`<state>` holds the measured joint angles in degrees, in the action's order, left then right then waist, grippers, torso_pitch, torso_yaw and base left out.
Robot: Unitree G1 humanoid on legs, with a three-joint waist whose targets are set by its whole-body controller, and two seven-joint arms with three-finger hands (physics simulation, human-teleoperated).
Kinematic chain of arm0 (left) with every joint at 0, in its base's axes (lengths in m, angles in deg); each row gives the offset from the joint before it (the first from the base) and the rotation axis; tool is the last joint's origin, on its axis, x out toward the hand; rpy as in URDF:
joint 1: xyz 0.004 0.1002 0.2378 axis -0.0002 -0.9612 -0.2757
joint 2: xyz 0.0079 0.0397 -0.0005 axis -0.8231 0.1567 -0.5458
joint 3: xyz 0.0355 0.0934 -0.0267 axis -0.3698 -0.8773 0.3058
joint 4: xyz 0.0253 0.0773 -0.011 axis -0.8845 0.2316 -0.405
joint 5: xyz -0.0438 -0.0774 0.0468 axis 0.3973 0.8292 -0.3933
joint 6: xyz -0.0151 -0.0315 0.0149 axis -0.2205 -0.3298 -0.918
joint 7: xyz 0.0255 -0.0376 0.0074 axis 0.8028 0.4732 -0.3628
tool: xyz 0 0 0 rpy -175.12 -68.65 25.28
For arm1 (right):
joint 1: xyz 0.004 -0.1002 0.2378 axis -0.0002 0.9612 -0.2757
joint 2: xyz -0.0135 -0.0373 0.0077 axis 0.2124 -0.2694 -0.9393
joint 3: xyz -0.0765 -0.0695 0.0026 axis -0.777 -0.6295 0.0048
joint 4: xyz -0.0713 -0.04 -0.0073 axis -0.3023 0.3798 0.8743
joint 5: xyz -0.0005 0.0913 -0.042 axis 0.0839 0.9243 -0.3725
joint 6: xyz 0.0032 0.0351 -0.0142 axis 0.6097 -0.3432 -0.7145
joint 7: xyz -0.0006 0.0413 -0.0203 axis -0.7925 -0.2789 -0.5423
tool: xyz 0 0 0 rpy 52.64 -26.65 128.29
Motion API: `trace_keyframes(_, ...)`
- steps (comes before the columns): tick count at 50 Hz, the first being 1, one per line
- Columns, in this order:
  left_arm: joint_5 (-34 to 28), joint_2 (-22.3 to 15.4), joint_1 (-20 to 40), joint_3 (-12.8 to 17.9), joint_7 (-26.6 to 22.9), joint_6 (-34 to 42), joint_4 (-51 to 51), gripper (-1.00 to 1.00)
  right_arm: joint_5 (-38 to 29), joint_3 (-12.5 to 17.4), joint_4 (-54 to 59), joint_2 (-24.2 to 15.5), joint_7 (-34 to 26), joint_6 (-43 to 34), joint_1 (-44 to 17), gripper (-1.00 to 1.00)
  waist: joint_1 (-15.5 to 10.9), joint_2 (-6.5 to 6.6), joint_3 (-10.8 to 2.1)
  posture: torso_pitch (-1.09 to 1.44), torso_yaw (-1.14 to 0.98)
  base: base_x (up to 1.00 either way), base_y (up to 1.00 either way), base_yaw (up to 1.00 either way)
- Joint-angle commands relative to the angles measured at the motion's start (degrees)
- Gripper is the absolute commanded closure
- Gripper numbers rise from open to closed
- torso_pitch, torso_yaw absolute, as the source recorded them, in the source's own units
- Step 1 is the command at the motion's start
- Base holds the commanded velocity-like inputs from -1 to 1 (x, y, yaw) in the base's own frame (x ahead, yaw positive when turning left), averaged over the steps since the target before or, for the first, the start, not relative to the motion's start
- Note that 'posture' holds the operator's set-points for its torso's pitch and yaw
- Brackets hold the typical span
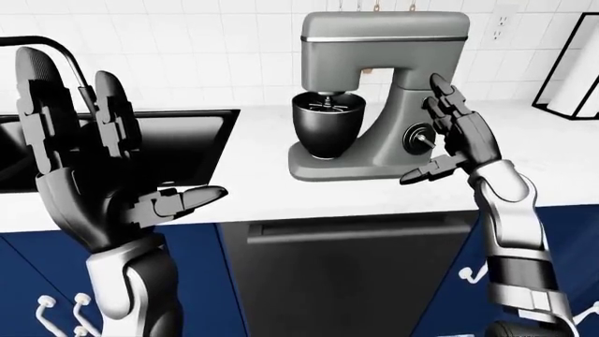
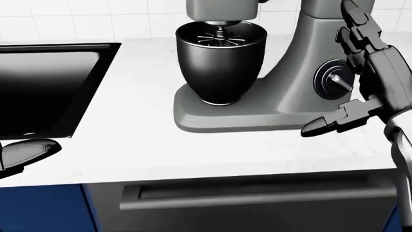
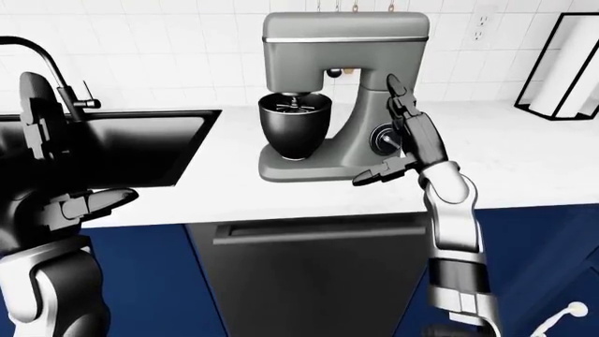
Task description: Open the stand mixer head.
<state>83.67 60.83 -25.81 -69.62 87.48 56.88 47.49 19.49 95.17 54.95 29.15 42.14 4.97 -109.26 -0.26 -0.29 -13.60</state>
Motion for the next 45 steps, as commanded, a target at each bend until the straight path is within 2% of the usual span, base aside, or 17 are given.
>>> trace_keyframes(1,0.0,-0.4,1.3,0.1,-0.3,-0.8,-1.4,-0.98,0.3,0.6,-1.5,-0.9,0.5,1.8,-2.2,-1.0,0.0,-0.15,-0.53,-0.3,0.0,0.0,0.0,0.0)
trace_keyframes(45,0.0,-0.6,1.6,0.3,0.0,-0.7,-1.2,-0.97,-0.3,-0.3,6.7,-1.1,1.1,6.9,-4.4,-1.0,0.0,-0.12,-0.53,-0.3,0.0,0.0,0.0,0.0)
